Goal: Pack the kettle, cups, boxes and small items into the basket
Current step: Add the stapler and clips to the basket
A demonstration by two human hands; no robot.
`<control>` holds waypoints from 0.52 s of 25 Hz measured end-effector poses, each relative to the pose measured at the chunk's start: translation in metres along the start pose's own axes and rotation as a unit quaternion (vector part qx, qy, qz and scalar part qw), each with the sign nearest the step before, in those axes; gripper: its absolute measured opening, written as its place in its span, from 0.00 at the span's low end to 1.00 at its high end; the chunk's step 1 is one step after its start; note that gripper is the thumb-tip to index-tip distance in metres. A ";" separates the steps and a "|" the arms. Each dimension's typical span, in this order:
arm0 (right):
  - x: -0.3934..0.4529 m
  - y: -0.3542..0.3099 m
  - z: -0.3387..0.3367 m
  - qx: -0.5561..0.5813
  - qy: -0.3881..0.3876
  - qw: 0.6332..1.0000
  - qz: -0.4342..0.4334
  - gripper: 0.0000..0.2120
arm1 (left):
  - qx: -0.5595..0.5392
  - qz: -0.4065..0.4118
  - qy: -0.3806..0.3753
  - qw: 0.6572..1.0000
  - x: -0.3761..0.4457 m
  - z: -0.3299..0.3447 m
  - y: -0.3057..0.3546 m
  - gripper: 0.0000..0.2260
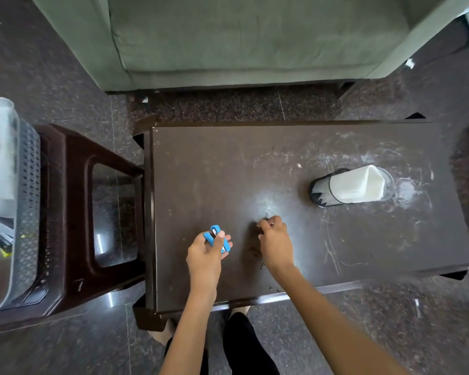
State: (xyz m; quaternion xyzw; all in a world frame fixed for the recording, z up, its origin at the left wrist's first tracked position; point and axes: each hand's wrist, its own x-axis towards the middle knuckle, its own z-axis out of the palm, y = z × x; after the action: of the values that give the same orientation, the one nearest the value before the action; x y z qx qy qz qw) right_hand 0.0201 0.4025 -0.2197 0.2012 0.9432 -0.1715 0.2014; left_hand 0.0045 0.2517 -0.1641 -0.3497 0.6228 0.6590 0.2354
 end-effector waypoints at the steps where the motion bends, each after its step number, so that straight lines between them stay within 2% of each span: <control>1: 0.003 -0.005 -0.002 0.023 0.006 1.000 0.002 0.11 | -0.003 -0.001 0.003 1.000 -0.001 -0.005 0.000 0.04; 4: 0.000 -0.034 -0.016 0.139 0.032 0.990 -0.008 0.07 | -0.034 -0.004 0.015 0.999 -0.007 -0.025 0.008 0.07; 6: -0.011 -0.063 -0.025 0.200 0.056 0.977 -0.054 0.07 | -0.072 0.004 0.011 0.997 -0.013 -0.043 0.020 0.08; 10: -0.038 -0.134 -0.030 0.253 0.078 0.953 -0.145 0.06 | -0.122 0.038 0.009 0.992 -0.026 -0.095 0.051 0.10; 13: -0.058 -0.193 -0.026 0.273 0.082 0.934 -0.215 0.06 | -0.156 0.056 0.037 0.985 -0.036 -0.145 0.071 0.10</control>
State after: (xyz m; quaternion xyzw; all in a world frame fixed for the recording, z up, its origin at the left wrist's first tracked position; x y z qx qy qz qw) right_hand -0.0260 0.2289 -0.1245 0.0543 0.8938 -0.4448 0.0188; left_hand -0.0010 0.1050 -0.0874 -0.3711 0.5390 0.7469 0.1175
